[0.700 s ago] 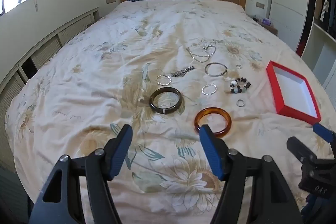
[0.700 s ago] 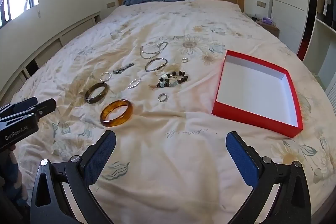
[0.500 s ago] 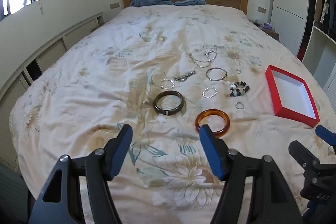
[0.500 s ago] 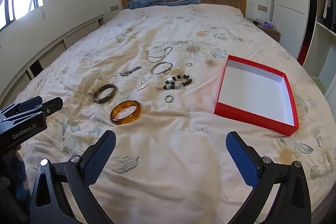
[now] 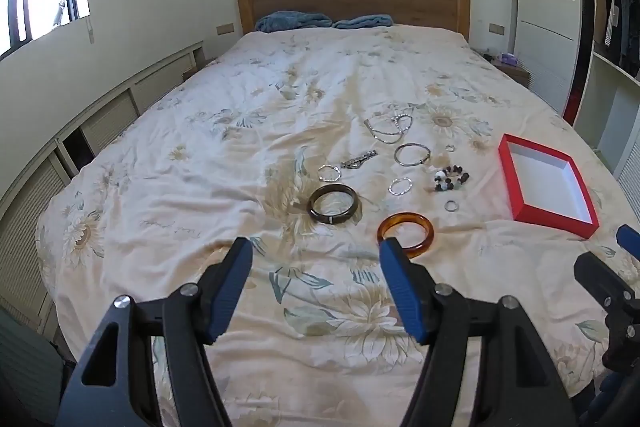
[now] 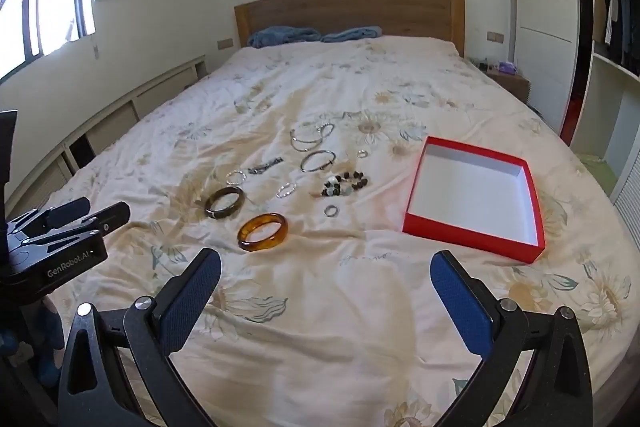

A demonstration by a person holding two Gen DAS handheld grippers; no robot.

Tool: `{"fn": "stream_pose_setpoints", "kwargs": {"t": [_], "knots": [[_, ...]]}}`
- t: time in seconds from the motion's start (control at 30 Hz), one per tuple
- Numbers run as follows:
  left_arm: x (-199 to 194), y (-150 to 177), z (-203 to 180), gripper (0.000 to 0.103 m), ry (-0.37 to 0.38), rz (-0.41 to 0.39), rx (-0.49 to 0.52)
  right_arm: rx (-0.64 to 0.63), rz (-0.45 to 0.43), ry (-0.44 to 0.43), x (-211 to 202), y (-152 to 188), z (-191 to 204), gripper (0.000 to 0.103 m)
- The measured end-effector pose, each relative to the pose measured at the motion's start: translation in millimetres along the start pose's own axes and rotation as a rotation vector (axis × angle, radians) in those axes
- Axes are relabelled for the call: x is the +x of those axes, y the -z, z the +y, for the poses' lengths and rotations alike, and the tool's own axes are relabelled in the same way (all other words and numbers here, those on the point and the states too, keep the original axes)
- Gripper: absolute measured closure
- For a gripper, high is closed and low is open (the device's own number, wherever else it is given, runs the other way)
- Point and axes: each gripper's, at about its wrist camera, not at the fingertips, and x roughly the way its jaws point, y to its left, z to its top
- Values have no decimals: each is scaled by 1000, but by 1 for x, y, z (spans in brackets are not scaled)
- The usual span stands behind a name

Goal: Organize jewelry
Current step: 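Move both tools toward the amber and dark brown bangles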

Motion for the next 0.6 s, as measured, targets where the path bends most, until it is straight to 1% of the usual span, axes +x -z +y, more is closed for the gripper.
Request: {"fn": "stream_pose_setpoints", "kwargs": {"t": [0.2,0.33,0.6], "knots": [[-11,2,3,39,8,-8,4,3,-8,-22,-11,0,3,0],[-11,3,1,39,7,-10,7,6,-7,-31,-14,0,2,0],[-13,7,-3,39,15,7,12,-10,2,-16,-13,2,9,0]]}}
